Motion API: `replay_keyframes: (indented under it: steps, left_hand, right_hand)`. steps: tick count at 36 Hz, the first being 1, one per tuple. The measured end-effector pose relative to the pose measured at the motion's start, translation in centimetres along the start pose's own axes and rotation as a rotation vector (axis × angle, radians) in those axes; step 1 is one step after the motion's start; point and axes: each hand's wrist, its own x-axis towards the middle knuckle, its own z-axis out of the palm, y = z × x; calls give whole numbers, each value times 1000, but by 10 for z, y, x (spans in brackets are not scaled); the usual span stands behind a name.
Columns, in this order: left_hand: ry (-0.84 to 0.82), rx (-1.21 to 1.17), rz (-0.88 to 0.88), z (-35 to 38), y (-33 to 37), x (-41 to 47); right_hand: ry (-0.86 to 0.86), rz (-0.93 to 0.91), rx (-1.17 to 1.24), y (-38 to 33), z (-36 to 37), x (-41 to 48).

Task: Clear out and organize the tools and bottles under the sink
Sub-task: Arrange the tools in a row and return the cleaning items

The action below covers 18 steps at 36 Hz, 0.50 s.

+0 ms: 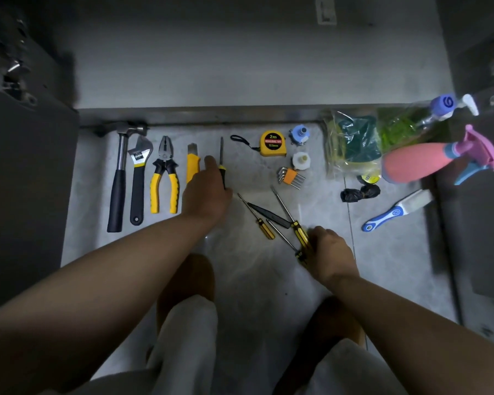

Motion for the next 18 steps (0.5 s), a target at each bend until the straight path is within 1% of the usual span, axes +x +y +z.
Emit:
replay_keyframes:
  steps: [4, 9, 13, 16, 18]
  left_hand:
    - [22, 35, 27, -3, 0, 4]
    - [36, 49, 86, -4, -4, 3]
    - [44, 120, 200, 0, -14, -8]
    - [12, 244, 263, 0, -22, -14]
    - [10, 354, 258, -1, -25, -15]
  right_hand:
    - [50, -82, 109, -18, -8, -2]
    - [-3, -118, 240, -55, -15, 10]
    - [-24, -150, 275, -89, -14, 31]
    - [-34, -127, 307, -111, -8, 47]
    - [-33, -113, 315, -124, -5, 57]
